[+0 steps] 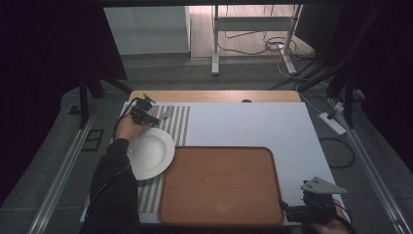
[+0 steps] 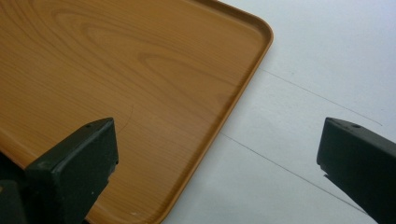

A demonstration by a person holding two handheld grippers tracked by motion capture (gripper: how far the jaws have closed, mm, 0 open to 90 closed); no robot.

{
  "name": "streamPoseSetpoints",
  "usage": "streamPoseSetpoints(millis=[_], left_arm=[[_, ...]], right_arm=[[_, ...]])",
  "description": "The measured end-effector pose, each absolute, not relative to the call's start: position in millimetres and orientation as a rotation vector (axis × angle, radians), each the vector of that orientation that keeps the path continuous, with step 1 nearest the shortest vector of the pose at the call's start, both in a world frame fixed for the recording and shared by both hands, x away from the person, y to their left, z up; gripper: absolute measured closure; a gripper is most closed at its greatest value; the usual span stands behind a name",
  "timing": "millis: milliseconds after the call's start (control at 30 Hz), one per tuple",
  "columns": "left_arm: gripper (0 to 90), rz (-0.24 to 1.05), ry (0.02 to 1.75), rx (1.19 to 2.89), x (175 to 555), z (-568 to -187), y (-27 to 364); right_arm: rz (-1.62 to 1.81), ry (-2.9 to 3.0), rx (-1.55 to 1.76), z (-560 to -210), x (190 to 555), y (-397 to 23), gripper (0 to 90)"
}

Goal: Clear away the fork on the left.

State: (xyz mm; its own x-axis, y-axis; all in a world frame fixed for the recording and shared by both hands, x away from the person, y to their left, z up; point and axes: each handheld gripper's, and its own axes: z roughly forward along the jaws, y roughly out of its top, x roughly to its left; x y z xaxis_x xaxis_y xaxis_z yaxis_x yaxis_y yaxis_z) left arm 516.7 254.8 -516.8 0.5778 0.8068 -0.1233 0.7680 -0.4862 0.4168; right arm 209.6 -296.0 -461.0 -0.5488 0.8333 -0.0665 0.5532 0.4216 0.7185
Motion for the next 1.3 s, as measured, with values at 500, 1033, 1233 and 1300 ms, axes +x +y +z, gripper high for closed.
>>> streamPoseSetpoints(millis=[500,1033,1233,1300], left_arm=[[86.2,0.120,1.157,2.387,521,-506,220],[86.2,0.084,1.046,2.428,511,-497,178],[86.2,0.058,1.019,2.425,504,-497,167],[86.1,0.056,1.014,2.436,501,-496,164]], right_arm=[[0.919,2.264,1.177,-461,209,-296,0.0],[0.918,2.265,1.173,-461,209,-296,0.0],[0.917,2.266,1.171,-461,209,-296,0.0],[0.919,2.266,1.171,-461,209,-296,0.0]])
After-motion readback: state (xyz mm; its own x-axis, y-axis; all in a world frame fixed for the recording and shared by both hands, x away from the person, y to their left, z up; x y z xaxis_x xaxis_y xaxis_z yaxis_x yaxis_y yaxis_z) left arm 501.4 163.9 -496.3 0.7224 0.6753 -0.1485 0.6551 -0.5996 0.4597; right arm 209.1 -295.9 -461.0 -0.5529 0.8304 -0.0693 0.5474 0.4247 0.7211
